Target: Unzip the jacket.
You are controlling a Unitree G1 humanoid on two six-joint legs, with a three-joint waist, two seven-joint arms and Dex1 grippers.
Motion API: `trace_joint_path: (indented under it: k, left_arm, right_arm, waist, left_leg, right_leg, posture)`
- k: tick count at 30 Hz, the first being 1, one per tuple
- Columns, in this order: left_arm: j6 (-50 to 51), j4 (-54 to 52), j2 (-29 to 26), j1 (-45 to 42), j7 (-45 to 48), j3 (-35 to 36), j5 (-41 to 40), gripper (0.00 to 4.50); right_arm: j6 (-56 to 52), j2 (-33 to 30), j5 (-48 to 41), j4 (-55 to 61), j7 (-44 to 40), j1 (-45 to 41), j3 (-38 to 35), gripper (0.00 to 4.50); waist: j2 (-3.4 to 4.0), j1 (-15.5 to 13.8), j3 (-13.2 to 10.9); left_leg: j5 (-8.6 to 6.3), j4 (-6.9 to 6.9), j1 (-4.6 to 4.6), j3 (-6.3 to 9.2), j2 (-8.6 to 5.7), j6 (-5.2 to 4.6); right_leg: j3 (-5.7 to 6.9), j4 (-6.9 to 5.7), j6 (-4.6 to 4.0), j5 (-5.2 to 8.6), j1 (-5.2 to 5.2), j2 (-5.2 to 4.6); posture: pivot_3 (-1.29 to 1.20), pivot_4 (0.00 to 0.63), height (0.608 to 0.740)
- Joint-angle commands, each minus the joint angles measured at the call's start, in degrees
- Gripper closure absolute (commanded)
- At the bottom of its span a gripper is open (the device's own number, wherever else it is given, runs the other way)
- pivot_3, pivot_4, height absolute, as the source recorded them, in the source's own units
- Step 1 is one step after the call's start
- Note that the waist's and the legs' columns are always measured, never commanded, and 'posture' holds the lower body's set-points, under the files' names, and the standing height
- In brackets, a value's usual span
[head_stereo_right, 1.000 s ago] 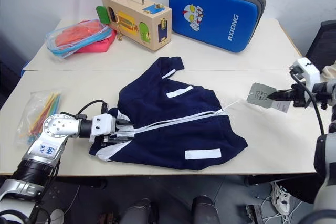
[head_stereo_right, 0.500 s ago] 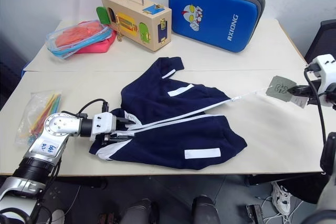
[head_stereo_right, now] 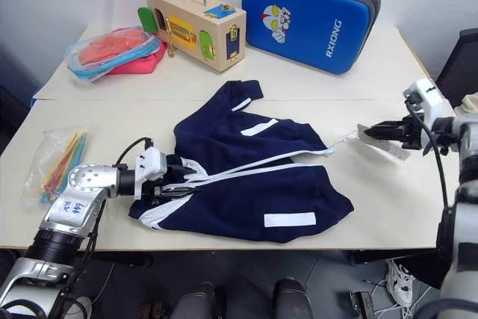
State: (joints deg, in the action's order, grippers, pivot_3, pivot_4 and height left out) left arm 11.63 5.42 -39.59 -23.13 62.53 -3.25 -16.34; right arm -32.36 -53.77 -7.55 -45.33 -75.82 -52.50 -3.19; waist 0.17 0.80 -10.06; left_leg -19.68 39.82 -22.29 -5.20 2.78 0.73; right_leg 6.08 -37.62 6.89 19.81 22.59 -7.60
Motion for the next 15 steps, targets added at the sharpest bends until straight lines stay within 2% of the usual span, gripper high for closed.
trace_joint_path:
  k: [1,4,6,8,10,15]
  left_arm:
    - [8.7,-8.9,-3.7,1.8,0.4,5.3,-6.4,0.88]
    - [19.7,-14.5,-8.9,4.8,1.5,13.3,-15.3,0.00]
    - [24.5,-16.3,-13.8,7.6,3.2,19.1,-18.9,0.00]
    - [26.0,-15.5,-19.4,11.2,5.8,24.7,-19.0,0.00]
    - [23.2,-12.1,-24.2,15.4,8.9,29.8,-16.3,0.00]
    - [17.6,-3.7,-29.6,18.8,12.1,35.7,-12.6,0.00]
  right_arm:
    - [-5.4,-2.9,-5.3,15.9,-0.4,7.6,-4.7,1.79]
    - [-4.4,-6.7,-9.4,23.9,-3.7,16.0,-10.1,0.73]
    - [-3.9,-9.8,-12.8,27.1,-7.5,20.8,-14.5,0.07]
    - [-1.3,-13.1,-14.4,27.7,-11.3,24.5,-17.5,0.03]
    - [2.6,-16.8,-15.1,26.2,-15.3,27.8,-19.3,0.03]
    - [10.8,-22.2,-15.3,17.7,-16.7,29.3,-17.9,0.03]
  waist:
    - [-0.06,-0.4,0.0]
    - [-0.09,-0.8,-0.1]
    - [-0.14,-0.8,-0.1]
    - [-0.17,-0.7,-0.2]
    - [-0.18,-0.5,-0.2]
    - [-0.18,0.1,-0.2]
  left_leg:
    - [0.00,-0.06,-0.03,0.01,-0.01,0.00]
    - [0.00,-0.11,-0.03,-0.01,-0.03,0.00]
    - [0.00,-0.15,-0.02,-0.02,-0.04,-0.01]
    - [0.00,-0.21,0.01,-0.04,-0.03,-0.01]
    - [0.00,-0.29,0.15,-0.11,-0.02,0.00]
    - [0.05,-0.57,0.43,-0.36,-0.01,0.07]
  right_leg:
    - [0.02,0.08,0.00,0.00,0.02,0.00]
    - [0.01,0.16,0.00,0.00,0.01,0.00]
    - [-0.01,0.19,0.00,0.00,0.01,0.00]
    - [-0.02,0.23,0.00,0.00,0.00,0.01]
    - [-0.04,0.28,0.00,0.00,-0.05,0.04]
    - [-0.17,0.63,0.01,0.01,-0.10,0.06]
  posture:
    - [0.00,0.150,0.740]
    - [0.00,0.150,0.740]
    - [0.00,0.150,0.740]
    - [0.00,0.150,0.740]
    - [0.00,0.150,0.740]
    - [0.00,0.150,0.740]
